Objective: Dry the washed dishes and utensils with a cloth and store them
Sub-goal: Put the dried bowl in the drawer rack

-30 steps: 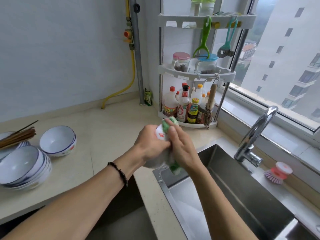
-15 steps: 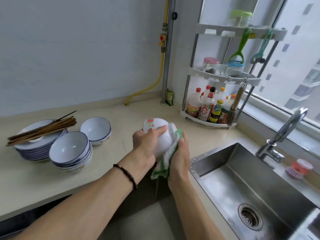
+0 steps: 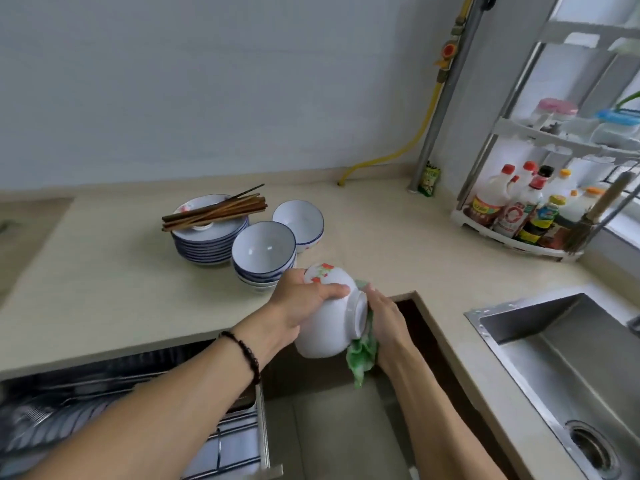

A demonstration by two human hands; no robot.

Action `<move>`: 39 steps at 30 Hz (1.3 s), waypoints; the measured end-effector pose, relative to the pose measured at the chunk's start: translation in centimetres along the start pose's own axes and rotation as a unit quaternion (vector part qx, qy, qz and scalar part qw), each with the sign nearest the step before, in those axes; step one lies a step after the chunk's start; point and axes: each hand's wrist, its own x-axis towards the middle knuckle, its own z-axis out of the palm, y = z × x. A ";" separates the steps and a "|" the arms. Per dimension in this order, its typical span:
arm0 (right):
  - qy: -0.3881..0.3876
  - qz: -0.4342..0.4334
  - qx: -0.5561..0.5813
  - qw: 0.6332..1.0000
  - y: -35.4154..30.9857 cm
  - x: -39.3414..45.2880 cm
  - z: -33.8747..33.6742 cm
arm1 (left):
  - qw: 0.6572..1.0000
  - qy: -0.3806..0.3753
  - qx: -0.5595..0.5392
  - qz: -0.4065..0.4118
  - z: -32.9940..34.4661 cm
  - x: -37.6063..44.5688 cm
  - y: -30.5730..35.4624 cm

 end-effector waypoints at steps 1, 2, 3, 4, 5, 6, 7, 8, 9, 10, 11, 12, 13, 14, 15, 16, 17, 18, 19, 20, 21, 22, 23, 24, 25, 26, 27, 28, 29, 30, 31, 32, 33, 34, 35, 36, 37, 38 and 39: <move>-0.015 -0.020 -0.018 1.000 0.4 -0.3 0.8 | 1.000 0.008 0.011 0.005 -1.1 0.0 -0.3; -0.039 -0.042 -0.044 0.997 0.7 -0.6 2.0 | 0.999 0.021 0.026 0.008 -2.6 0.0 -0.9; -0.070 -0.066 -0.080 0.992 0.8 -0.8 3.2 | 0.998 0.037 0.049 0.005 -4.2 -0.1 -1.6; -0.109 -0.094 -0.118 0.983 0.7 -1.0 4.4 | 0.996 0.053 0.076 -0.003 -5.6 -0.1 -2.5; -0.152 -0.117 -0.153 0.969 0.6 -1.0 5.7 | 0.992 0.067 0.102 -0.015 -7.0 -0.2 -3.5; -0.189 -0.132 -0.182 0.956 0.7 -1.0 7.5 | 0.989 0.081 0.118 -0.032 -8.7 -0.4 -4.6; -0.215 -0.141 -0.201 0.945 0.8 -1.0 9.1 | 0.987 0.089 0.123 -0.047 -10.2 -0.8 -5.7; -0.229 -0.150 -0.218 0.937 1.2 -0.8 10.5 | 0.986 0.097 0.124 -0.063 -11.5 -1.3 -6.5; -0.244 -0.159 -0.234 0.928 2.1 -0.8 12.5 | 0.983 0.114 0.123 -0.078 -13.3 -1.9 -7.6; -0.254 -0.165 -0.250 0.920 3.1 -0.7 14.2 | 0.980 0.127 0.123 -0.088 -14.9 -2.5 -8.5; -0.262 -0.165 -0.268 0.912 4.2 -0.7 15.5 | 0.978 0.141 0.121 -0.095 -16.2 -3.0 -9.3; -0.273 -0.161 -0.283 0.905 5.7 -0.6 16.9 | 0.975 0.158 0.118 -0.104 -17.7 -3.5 -10.2; -0.281 -0.152 -0.296 0.900 7.3 -0.6 18.1 | 0.971 0.174 0.116 -0.116 -19.2 -3.9 -11.1; -0.286 -0.144 -0.312 0.894 8.7 -0.7 19.3 | 0.966 0.190 0.114 -0.129 -20.8 -4.1 -12.1; -0.295 -0.138 -0.329 0.886 10.2 -0.9 20.8 | 0.961 0.207 0.109 -0.145 -22.6 -4.5 -13.2; -0.306 -0.132 -0.344 0.878 11.7 -1.2 22.4 | 0.956 0.224 0.103 -0.158 -24.6 -4.9 -14.3; -0.315 -0.126 -0.353 0.872 12.9 -1.4 23.6 | 0.952 0.236 0.100 -0.166 -26.4 -5.3 -15.3; -0.325 -0.123 -0.360 0.866 13.8 -1.6 24.8 | 0.948 0.247 0.100 -0.173 -28.0 -5.5 -16.2; -0.337 -0.122 -0.367 0.858 14.9 -1.9 26.3 | 0.943 0.262 0.099 -0.181 -30.0 -5.8 -17.3; -0.348 -0.123 -0.376 0.850 15.9 -2.2 28.1 | 0.938 0.276 0.097 -0.187 -32.0 -6.1 -18.4; -0.357 -0.122 -0.381 0.844 16.6 -2.5 29.6 | 0.933 0.286 0.098 -0.194 -33.8 -6.3 -19.3; -0.365 -0.123 -0.384 0.839 17.2 -2.9 31.1 | 0.928 0.295 0.102 -0.203 -35.6 -6.5 -20.0; -0.376 -0.126 -0.389 0.831 17.9 -3.2 32.9 | 0.923 0.304 0.105 -0.211 -37.5 -6.7 -21.0; -0.389 -0.130 -0.393 0.823 18.6 -3.6 34.7 | 0.919 0.311 0.107 -0.218 -39.5 -6.8 -21.8; -0.401 -0.135 -0.396 0.815 19.4 -4.0 36.6 | 0.915 0.318 0.107 -0.225 -41.4 -6.9 -22.7; -0.409 -0.139 -0.394 0.812 20.0 -4.2 38.2 | 0.912 0.324 0.110 -0.227 -43.0 -7.0 -23.5; -0.411 -0.143 -0.391 0.811 20.3 -4.3 39.2 | 0.911 0.326 0.118 -0.225 -44.0 -7.0 -23.8; -0.416 -0.146 -0.390 0.808 21.0 -4.4 40.4 | 0.909 0.331 0.122 -0.223 -45.2 -7.0 -24.5; -0.421 -0.146 -0.392 0.805 21.7 -4.6 41.7 | 0.908 0.335 0.126 -0.218 -46.6 -7.2 -25.2; -0.423 -0.147 -0.394 0.802 22.4 -4.6 42.7 | 0.909 0.333 0.131 -0.214 -47.7 -7.2 -25.7; -0.425 -0.147 -0.397 0.800 23.0 -4.6 43.7 | 0.909 0.330 0.137 -0.215 -48.6 -7.3 -26.3; -0.428 -0.146 -0.400 0.797 23.8 -4.6 44.8 | 0.908 0.326 0.143 -0.221 -49.7 -7.4 -27.0; -0.428 -0.142 -0.400 0.798 24.4 -4.7 45.6 | 0.909 0.319 0.147 -0.225 -50.4 -7.5 -27.6; -0.430 -0.138 -0.396 0.800 24.8 -4.7 46.2 | 0.911 0.312 0.147 -0.227 -51.0 -7.3 -28.2; -0.431 -0.134 -0.398 0.799 25.3 -4.8 46.9 | 0.911 0.310 0.147 -0.227 -51.6 -7.3 -28.8; -0.429 -0.130 -0.402 0.798 25.7 -4.8 47.5 | 0.911 0.311 0.148 -0.228 -52.0 -7.2 -29.4; -0.428 -0.128 -0.407 0.797 25.9 -4.9 47.9 | 0.910 0.311 0.152 -0.226 -52.2 -7.1 -29.7; -0.430 -0.125 -0.410 0.794 26.2 -4.9 48.3 | 0.909 0.313 0.156 -0.228 -52.6 -6.9 -30.2; -0.433 -0.122 -0.416 0.790 26.6 -5.0 48.8 | 0.908 0.313 0.158 -0.229 -53.0 -6.7 -30.8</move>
